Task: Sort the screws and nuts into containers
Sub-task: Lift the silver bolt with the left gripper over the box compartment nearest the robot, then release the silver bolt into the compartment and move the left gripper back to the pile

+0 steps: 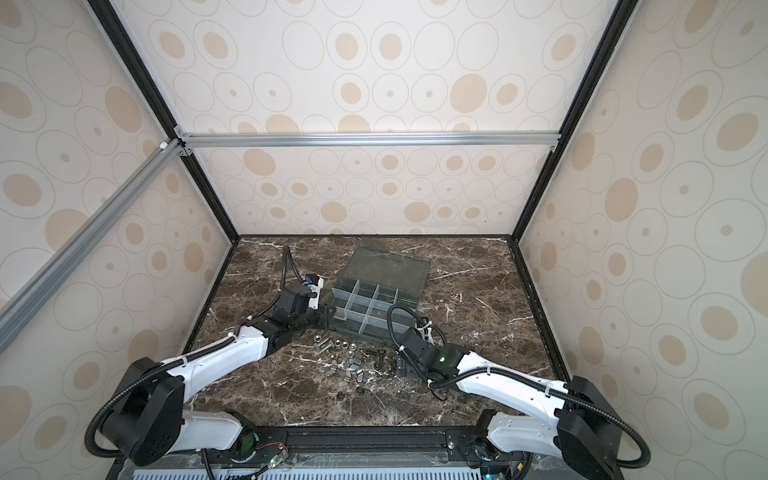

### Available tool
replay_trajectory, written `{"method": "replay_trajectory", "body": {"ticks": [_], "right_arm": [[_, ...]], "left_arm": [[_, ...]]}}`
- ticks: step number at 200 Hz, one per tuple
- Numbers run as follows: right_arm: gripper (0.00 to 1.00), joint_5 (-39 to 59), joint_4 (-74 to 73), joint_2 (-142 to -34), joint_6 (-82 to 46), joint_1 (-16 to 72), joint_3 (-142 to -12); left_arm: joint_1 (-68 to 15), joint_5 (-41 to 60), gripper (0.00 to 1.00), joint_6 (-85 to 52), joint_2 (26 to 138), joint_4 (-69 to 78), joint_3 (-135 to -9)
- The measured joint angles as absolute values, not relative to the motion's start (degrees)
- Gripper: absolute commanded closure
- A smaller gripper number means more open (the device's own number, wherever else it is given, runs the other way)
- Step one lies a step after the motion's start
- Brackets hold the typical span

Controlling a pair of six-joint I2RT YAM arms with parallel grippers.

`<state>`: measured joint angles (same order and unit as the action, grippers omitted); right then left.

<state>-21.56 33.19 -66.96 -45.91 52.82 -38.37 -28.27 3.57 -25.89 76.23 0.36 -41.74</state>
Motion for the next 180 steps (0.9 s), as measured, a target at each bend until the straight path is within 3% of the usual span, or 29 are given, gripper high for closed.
{"method": "replay_trajectory", "body": {"ticks": [67,180], "right_arm": [[0.00,-25.28,30.20,-72.73,-44.14,52.82,-40.95],[0.00,-23.92,25.10,-80.29,-40.18,50.48,-43.77]], "left_arm": [[-28.27,2.00,0.58,-27.09,68.18,-0.38,-37.89],[-28.21,2.28,0.57,-29.82,64.62,-0.99,-32.12]]}}
